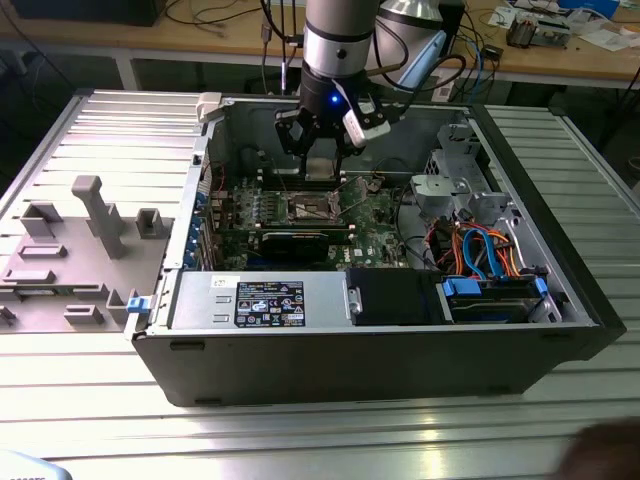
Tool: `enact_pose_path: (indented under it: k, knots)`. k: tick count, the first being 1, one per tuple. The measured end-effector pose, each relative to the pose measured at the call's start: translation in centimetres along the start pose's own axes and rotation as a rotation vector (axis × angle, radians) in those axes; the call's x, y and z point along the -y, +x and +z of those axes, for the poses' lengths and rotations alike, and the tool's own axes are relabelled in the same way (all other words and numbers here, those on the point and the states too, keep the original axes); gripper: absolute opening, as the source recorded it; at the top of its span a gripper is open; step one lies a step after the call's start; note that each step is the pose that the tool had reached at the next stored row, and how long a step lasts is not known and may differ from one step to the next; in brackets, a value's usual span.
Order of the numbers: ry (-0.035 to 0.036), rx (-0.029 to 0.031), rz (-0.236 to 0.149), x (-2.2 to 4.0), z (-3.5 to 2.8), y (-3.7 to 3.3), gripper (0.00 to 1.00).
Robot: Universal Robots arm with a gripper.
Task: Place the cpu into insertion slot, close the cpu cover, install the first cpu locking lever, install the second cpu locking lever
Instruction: 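Install the second cpu locking lever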
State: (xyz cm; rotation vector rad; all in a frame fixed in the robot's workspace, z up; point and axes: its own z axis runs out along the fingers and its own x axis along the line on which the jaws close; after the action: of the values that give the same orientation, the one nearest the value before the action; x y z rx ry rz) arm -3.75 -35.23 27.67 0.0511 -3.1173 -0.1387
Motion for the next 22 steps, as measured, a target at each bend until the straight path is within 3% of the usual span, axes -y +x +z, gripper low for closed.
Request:
enact_pose_path:
  k: [9, 11, 12, 16, 17, 19, 21, 22]
  knots:
    - [0.0, 0.0, 0.0, 0.02, 0.33, 0.21, 0.55]
    - [0.003, -0.0002, -0.001, 0.03, 0.4, 0.21, 0.55]
    - [0.0074, -0.0004, -0.002, 0.03, 0.42, 0.22, 0.55]
    - [0.0584, -0.0023, -0.003, -0.06, 0.53, 0.21, 0.55]
    - [0.0665, -0.0026, -0.003, -0.13, 0.6, 0.2, 0.55]
    - [0.0749, -0.0028, -0.004, -0.3, 0.71, 0.19, 0.55]
    - [0.0891, -0.0035, -0.004, -0.84, 0.96, 0.18, 0.55]
    - [0.0927, -0.0035, -0.004, -0.98, 1.1, 0.16, 0.55]
